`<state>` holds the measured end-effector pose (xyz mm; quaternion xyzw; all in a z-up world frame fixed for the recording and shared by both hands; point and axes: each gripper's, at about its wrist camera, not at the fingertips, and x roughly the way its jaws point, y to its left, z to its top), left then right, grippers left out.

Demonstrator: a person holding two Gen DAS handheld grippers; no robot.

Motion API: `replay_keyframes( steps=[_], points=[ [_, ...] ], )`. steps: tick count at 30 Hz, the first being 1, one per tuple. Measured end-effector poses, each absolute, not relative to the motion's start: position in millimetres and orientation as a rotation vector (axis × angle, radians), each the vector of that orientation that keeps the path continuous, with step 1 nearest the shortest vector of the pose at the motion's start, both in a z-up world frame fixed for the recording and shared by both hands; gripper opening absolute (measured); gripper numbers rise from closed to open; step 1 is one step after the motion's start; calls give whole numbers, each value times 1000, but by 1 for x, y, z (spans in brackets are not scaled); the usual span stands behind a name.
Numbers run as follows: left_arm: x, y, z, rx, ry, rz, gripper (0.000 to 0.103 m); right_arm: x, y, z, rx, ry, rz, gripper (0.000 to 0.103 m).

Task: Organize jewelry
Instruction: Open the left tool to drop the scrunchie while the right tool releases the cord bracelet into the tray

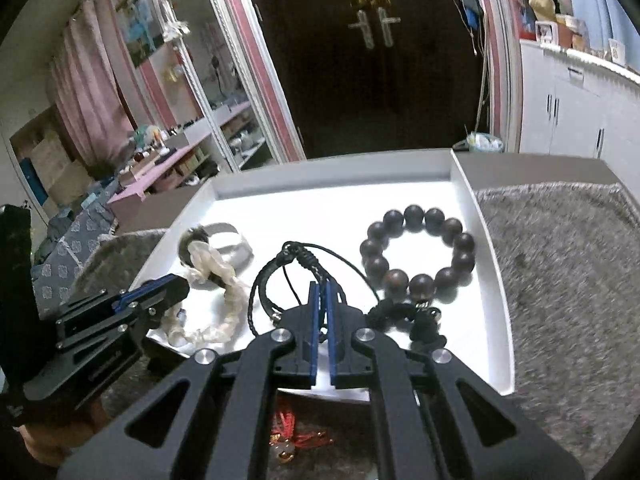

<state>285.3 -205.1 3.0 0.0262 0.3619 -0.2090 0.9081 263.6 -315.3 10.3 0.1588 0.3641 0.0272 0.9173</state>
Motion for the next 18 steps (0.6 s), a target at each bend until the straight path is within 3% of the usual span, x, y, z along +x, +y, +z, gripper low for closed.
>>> replay_keyframes(
  steps=[14, 16, 18],
  points=[
    [303, -210, -20, 66, 814, -403, 8, 275, -315, -9, 310, 783, 34, 6],
    [302, -209, -20, 67, 825, -411, 13, 273, -317, -6, 313, 776, 40, 6],
    [300, -209, -18, 69, 834, -415, 30, 269, -322, -1, 339, 763, 46, 7]
  ],
)
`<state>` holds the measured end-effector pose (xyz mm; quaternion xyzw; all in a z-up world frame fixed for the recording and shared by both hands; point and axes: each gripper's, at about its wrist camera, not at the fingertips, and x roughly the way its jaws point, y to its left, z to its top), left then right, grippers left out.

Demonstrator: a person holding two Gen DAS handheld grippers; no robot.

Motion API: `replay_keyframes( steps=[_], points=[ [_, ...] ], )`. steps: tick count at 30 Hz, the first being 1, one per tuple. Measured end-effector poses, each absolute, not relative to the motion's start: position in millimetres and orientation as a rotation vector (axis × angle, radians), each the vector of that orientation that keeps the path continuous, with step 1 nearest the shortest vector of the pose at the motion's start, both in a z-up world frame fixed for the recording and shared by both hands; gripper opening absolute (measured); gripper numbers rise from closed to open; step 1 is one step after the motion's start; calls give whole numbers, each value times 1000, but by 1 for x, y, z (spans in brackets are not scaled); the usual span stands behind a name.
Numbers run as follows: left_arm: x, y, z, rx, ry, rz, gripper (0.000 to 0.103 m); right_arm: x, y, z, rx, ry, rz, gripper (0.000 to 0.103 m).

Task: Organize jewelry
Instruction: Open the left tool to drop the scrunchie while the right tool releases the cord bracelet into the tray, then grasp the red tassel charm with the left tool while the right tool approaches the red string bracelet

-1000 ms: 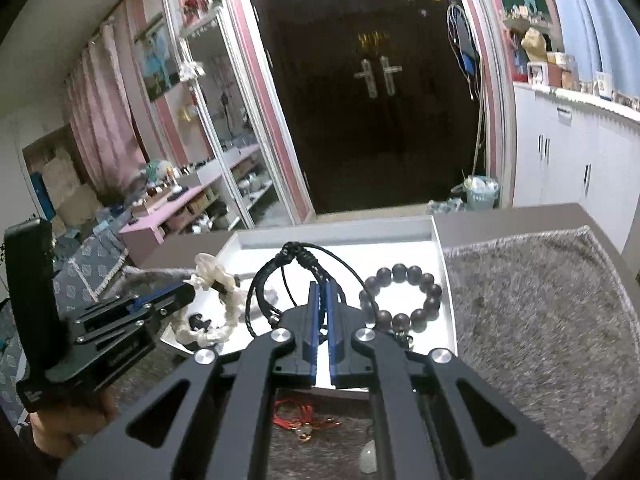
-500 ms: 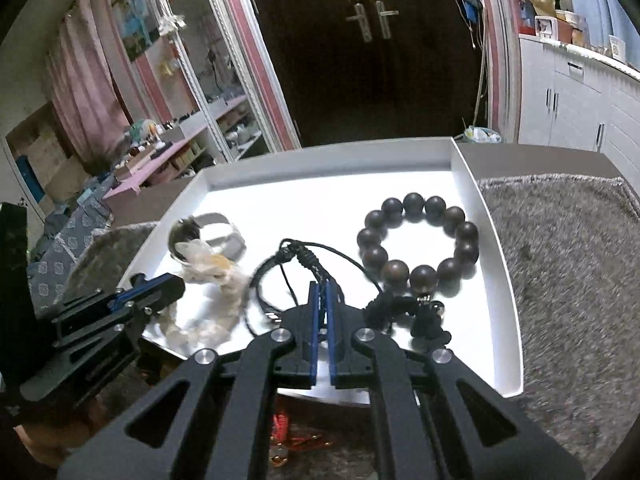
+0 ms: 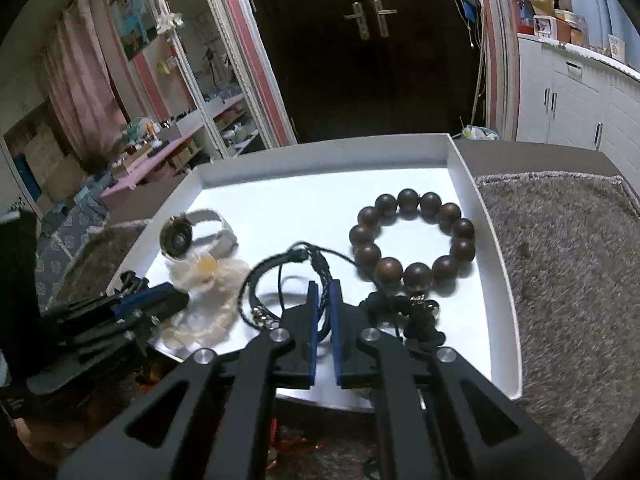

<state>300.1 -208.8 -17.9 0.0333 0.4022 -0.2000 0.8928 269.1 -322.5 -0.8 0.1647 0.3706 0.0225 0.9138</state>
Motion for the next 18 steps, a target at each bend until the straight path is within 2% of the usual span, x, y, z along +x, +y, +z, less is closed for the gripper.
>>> replay_keyframes(
  steps=[1, 4, 5, 13, 18],
  points=[
    [298, -207, -15, 64, 834, -410, 33, 266, -326, 2, 356, 756, 50, 7],
    [293, -204, -8, 85, 827, -397, 45, 259, -336, 14, 365, 732, 41, 54],
    [291, -202, -5, 90, 826, -384, 48, 258, -339, 16, 363, 727, 33, 54],
    [246, -153, 24, 44, 769, -358, 53, 187, -369, 54, 291, 619, -54, 54],
    [202, -128, 15, 57, 755, -350, 54, 130, -380, 47, 264, 627, -88, 54]
  ],
)
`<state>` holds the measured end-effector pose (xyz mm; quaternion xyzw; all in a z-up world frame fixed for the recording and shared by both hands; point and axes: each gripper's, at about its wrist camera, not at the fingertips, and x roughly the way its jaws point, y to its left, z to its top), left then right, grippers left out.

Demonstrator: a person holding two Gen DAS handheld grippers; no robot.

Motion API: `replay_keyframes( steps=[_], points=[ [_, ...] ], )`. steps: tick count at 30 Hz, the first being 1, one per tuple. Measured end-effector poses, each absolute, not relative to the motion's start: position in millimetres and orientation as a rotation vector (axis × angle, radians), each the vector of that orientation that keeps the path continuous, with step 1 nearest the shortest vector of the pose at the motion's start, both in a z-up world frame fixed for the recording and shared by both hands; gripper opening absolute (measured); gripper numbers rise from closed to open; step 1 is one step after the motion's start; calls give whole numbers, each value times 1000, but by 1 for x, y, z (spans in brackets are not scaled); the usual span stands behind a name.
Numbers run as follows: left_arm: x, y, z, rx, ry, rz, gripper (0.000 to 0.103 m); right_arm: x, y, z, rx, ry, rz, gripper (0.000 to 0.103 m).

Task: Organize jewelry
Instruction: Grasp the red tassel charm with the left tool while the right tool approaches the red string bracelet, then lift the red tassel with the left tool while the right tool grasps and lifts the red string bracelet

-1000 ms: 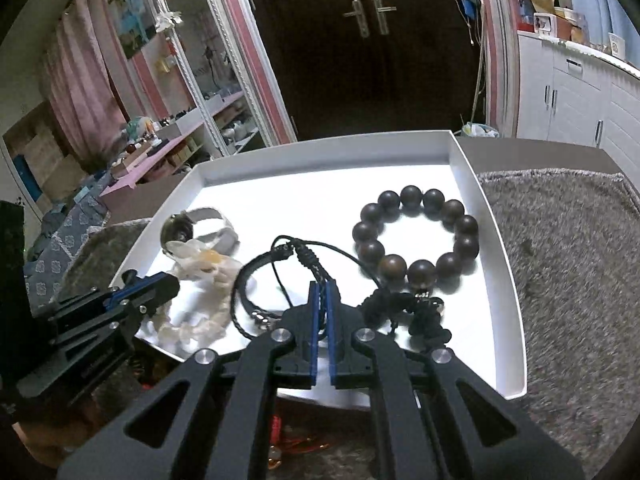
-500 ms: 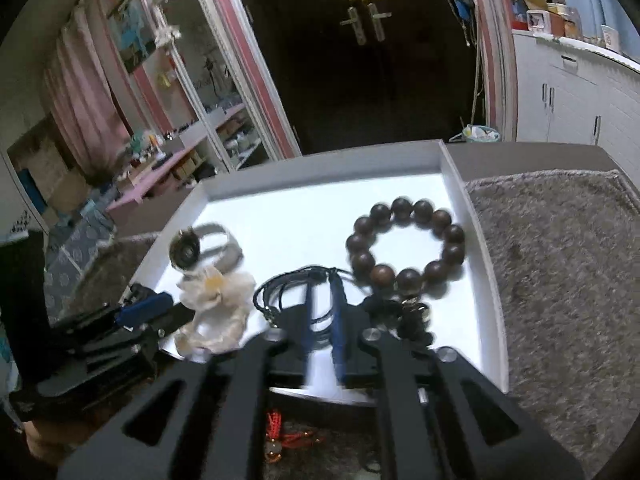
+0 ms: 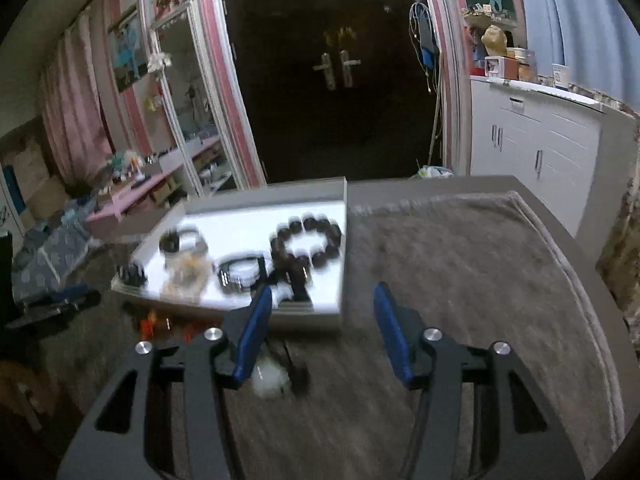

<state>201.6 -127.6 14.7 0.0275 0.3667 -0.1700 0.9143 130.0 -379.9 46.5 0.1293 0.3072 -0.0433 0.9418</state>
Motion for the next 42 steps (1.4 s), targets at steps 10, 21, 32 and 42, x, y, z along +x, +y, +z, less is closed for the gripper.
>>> replay_keyframes(
  steps=[10, 21, 32, 42],
  points=[
    [159, -145, -11, 71, 780, -417, 54, 98, -363, 19, 233, 708, -58, 52],
    [181, -179, -10, 100, 801, -456, 32, 130, -321, 24, 225, 724, 32, 45],
    [200, -189, -28, 82, 846, -463, 32, 172, -294, 2, 227, 797, 75, 32],
    [209, -186, -34, 59, 856, -471, 3, 189, -289, -12, 229, 836, 85, 28]
  ],
)
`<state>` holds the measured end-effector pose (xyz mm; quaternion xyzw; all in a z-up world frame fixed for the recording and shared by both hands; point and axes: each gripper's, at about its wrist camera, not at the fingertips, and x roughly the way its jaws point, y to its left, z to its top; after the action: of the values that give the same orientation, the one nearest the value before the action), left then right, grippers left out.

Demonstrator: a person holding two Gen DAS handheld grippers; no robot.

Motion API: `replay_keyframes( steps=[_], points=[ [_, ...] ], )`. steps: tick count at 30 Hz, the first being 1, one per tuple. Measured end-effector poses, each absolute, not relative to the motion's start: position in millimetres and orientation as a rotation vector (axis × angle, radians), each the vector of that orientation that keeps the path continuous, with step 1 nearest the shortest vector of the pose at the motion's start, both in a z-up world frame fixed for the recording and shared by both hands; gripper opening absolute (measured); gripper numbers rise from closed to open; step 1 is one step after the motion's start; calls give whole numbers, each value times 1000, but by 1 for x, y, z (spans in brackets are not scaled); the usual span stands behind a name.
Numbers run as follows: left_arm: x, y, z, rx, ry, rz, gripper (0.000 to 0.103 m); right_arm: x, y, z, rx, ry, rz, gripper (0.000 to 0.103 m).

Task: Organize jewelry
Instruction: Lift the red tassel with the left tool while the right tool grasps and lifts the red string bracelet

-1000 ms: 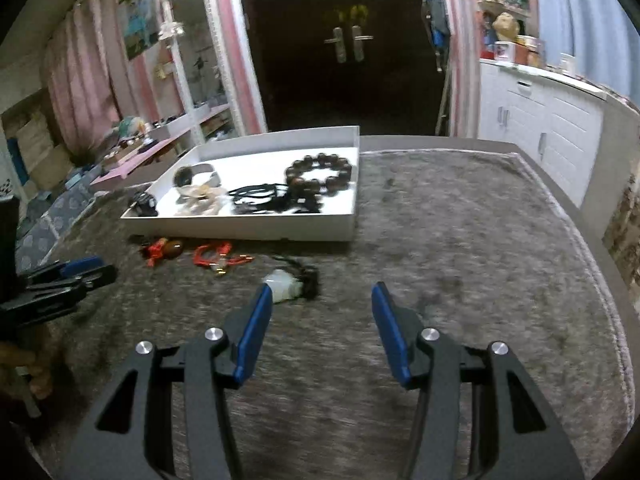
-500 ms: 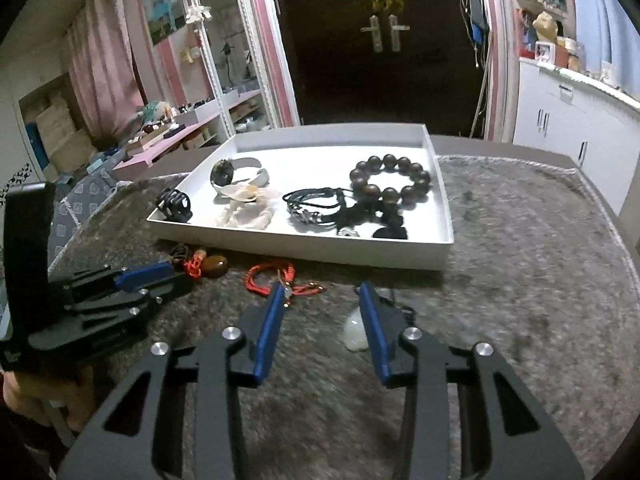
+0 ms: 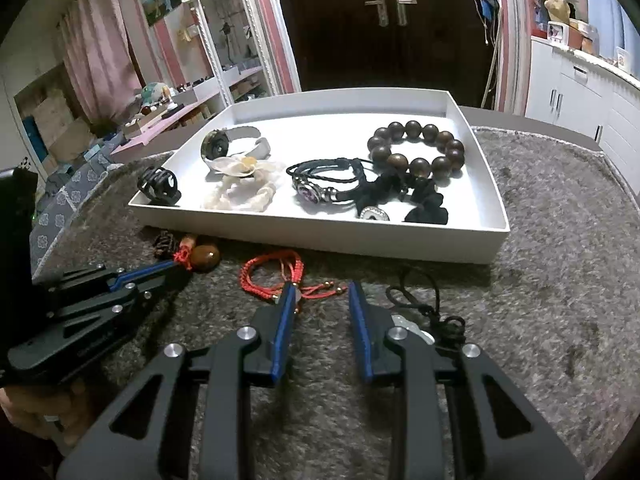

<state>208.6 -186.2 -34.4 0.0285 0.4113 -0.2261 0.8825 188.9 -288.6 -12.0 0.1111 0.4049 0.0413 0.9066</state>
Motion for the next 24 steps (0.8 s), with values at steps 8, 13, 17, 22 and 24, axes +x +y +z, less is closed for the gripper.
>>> replay_keyframes(
  steps=[8, 13, 17, 22, 24],
  points=[
    [205, -185, -32, 53, 840, -472, 2, 198, -284, -13, 225, 840, 109, 28],
    [206, -184, -34, 47, 850, -470, 2, 205, -279, -16, 217, 853, 122, 27],
    [207, -183, -35, 38, 856, -475, 2, 213, -269, -22, 181, 898, 137, 11],
    [205, -183, -31, 39, 840, -479, 1, 204, -273, -14, 195, 858, 110, 6],
    [199, -182, -23, 40, 818, -488, 1, 194, -277, -4, 210, 829, 114, 6]
  ],
)
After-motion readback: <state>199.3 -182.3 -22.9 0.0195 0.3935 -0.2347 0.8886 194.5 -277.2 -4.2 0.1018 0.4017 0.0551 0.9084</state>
